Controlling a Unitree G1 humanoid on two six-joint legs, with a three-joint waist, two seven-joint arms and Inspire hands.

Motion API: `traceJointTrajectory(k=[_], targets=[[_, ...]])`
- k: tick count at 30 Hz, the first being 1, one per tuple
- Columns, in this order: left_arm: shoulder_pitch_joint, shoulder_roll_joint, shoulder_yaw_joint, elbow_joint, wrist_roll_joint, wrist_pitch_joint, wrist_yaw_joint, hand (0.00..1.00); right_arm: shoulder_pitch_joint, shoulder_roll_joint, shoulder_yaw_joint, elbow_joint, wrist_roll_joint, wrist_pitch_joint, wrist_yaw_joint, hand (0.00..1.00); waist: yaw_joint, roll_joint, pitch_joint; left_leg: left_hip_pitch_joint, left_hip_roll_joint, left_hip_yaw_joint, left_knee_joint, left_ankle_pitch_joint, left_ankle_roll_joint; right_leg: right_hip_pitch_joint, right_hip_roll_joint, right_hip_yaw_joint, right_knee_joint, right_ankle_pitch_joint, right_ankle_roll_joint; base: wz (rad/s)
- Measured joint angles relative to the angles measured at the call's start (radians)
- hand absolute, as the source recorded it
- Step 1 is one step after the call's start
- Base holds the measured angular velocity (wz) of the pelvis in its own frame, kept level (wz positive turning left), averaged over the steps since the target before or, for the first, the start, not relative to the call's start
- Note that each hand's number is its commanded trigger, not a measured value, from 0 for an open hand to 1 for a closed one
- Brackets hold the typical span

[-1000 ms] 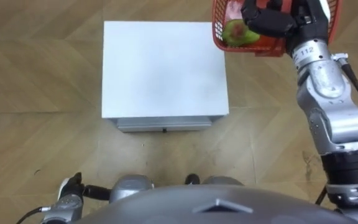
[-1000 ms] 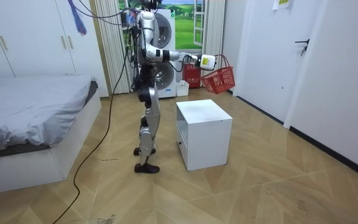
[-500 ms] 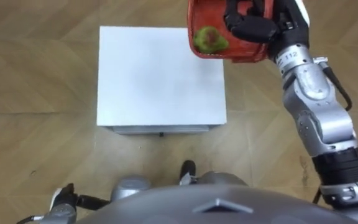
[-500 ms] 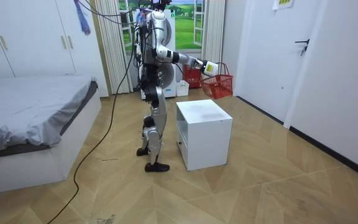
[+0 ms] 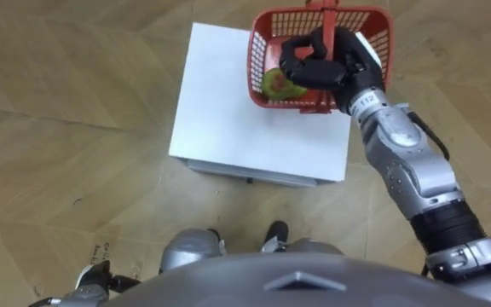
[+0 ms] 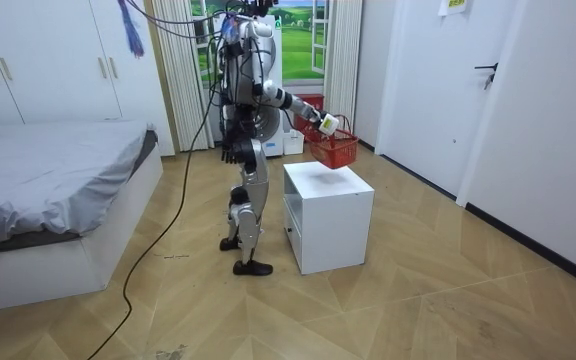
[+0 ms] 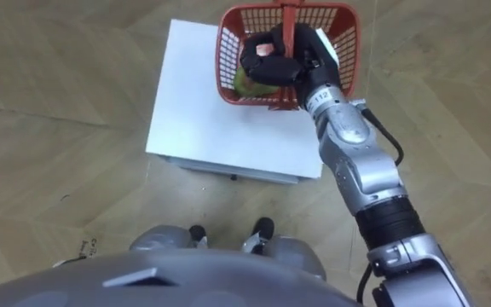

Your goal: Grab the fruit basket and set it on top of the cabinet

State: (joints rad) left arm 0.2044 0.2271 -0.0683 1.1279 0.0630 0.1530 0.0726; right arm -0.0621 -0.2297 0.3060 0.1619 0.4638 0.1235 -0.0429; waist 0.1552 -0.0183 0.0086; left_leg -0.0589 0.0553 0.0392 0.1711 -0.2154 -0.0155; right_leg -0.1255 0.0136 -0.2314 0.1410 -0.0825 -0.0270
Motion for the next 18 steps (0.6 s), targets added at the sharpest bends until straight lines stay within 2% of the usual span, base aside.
traceJointTrajectory(k=[6,12,15,17,18], targets=[[0.000,-0.002,-0.014,-0.009,0.017,0.000,-0.017,0.00,0.000,0.006,0.034,0.024,0.007,0.000,-0.001,1.00,0.018,-0.001,0.0005,-0.015,-0.003,-0.002,0.016,0.001,0.002,-0.006,-0.009,-0.018,0.013,-0.008,-0.006,0.05],[0.001,-0.008,-0.014,-0.008,0.018,0.008,-0.026,0.00,0.000,0.055,0.076,0.094,0.005,0.000,0.003,1.00,0.019,0.000,0.0017,-0.043,-0.013,-0.009,0.040,0.004,0.006,-0.027,-0.021,-0.019,0.034,-0.013,-0.012,0.04],[0.001,-0.009,-0.015,-0.009,0.032,0.008,-0.044,0.00,0.000,0.070,0.074,0.103,0.011,0.000,0.006,1.00,0.019,0.003,0.0035,-0.070,-0.018,-0.010,0.052,0.005,0.008,-0.056,-0.029,-0.018,0.060,-0.019,-0.011,0.05],[0.007,-0.010,-0.014,-0.007,0.038,0.008,-0.046,0.00,0.000,0.080,0.073,0.107,0.014,0.000,0.018,1.00,0.019,0.013,0.0090,-0.074,-0.019,-0.010,0.055,0.005,0.008,-0.059,-0.030,-0.019,0.063,-0.019,-0.011,0.00],[0.009,-0.010,-0.014,-0.007,0.039,0.008,-0.046,0.00,0.000,0.082,0.074,0.109,0.017,0.000,0.020,1.00,0.019,0.014,0.0090,-0.074,-0.019,-0.010,0.056,0.005,0.008,-0.059,-0.030,-0.019,0.063,-0.019,-0.011,0.00]])
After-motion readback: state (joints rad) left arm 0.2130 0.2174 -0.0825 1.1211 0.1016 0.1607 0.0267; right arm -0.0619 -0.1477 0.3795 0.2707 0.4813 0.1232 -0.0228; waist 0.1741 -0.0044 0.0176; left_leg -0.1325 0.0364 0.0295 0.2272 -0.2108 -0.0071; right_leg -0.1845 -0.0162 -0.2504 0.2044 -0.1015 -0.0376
